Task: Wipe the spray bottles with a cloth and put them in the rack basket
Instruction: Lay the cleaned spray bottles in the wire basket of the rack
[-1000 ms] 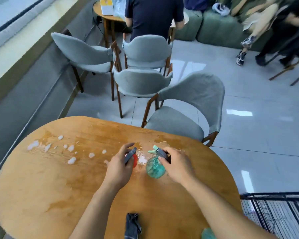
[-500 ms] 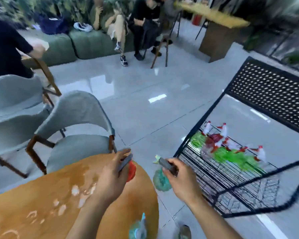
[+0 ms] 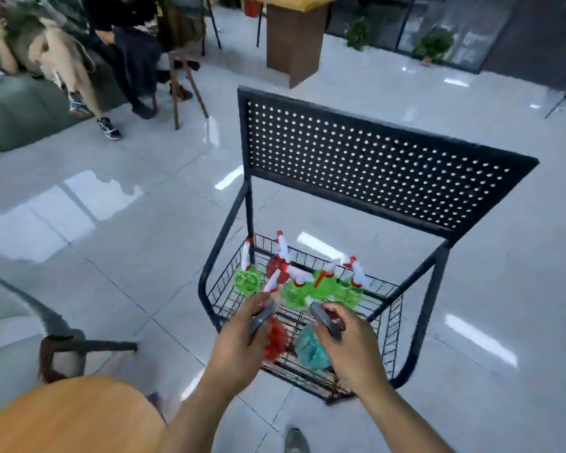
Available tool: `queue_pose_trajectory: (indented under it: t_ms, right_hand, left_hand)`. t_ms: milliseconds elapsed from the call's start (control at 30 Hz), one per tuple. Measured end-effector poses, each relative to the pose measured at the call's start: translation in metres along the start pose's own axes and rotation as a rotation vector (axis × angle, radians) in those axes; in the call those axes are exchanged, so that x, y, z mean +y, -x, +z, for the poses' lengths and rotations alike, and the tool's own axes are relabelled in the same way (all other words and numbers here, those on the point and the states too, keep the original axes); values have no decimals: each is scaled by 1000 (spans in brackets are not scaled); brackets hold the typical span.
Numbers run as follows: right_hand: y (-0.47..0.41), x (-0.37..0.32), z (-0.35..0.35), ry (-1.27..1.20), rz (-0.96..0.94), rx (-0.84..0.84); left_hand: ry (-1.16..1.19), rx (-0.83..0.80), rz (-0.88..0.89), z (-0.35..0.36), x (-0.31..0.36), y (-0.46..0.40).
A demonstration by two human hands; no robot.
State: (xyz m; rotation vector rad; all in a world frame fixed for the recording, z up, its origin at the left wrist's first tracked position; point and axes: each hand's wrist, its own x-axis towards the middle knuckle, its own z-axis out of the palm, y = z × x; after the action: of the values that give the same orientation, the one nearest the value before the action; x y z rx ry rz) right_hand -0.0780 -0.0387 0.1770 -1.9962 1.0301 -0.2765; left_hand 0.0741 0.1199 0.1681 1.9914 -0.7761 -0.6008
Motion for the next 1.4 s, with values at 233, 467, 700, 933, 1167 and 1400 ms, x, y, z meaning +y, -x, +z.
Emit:
queue_pose_trajectory:
  t_ms: [233,467,700,933,1167,1400]
  right_hand:
    - [-55,64,-40,39,143,122]
    - [-101,108,-33,137,302,111]
    - [-116,138,-25,201,380,59]
    - [-114,147,-20,243,376,20]
    - [-104,116,-36,304,236,38]
    - [-86,45,-1,85,-144,-132]
  left_hand:
    - [-85,-193,22,96,23,-80]
    - [-67,-326,-119,164,15,-133]
    - [-79,-388,-212,192,0,-156]
    - [-112,-383,-225,197,-7,-155]
    - [-113,-294,-137,166,2,-143]
    - [-49,-49,-92,63,-6,-76]
